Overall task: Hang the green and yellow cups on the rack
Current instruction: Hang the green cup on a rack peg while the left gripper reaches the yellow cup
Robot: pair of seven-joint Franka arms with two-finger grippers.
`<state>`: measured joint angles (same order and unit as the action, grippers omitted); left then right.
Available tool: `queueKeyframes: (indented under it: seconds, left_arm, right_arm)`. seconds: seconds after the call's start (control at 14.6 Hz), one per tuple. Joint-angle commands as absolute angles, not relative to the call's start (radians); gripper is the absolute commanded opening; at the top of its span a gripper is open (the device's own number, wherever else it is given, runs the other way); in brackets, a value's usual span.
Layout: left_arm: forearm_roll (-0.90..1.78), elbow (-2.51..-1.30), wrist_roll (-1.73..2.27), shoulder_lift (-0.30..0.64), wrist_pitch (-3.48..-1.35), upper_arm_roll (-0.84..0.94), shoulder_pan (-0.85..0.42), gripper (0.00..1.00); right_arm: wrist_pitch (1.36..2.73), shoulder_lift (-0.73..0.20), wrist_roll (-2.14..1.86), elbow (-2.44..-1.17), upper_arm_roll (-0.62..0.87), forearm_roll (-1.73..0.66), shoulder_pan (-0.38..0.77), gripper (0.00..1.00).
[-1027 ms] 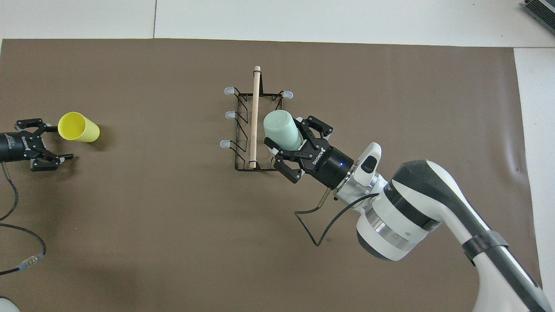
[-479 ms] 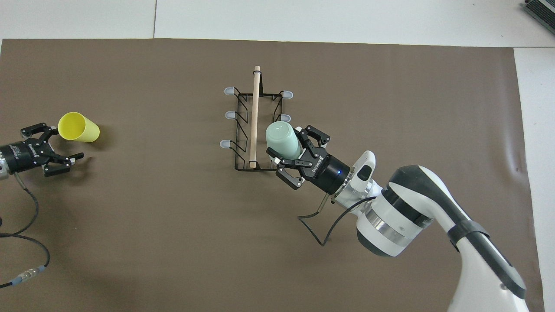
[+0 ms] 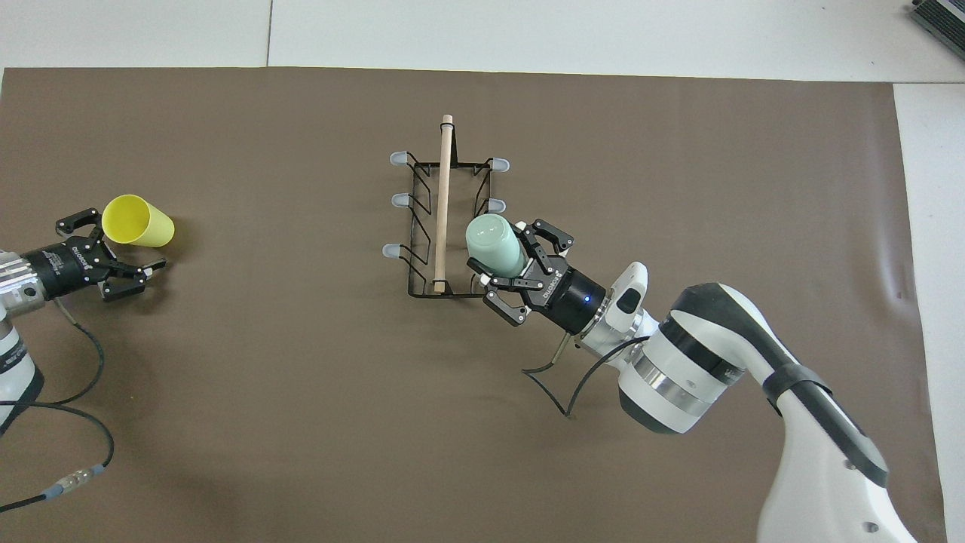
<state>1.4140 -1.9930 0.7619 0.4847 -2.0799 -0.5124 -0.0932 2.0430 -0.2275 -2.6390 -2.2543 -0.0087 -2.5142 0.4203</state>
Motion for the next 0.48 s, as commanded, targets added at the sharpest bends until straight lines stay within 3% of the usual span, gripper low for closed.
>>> queueKeyframes:
  seconds: [0.0,0.41]
  left_arm:
    - [1.457,-2.008,0.741,0.471,-2.14,-0.518,-0.124,1.0]
    - [1.459,-2.005,0.724,0.472,-2.146,-0.509,-0.141,1.0]
  right_arm:
    - [2.009,-0.255,-2.701,-2.255,0.0,-2.557,0.406,0.0]
    - [2.089,-0.262,-2.707,-2.256,0.002,-2.559,0.428,0.0]
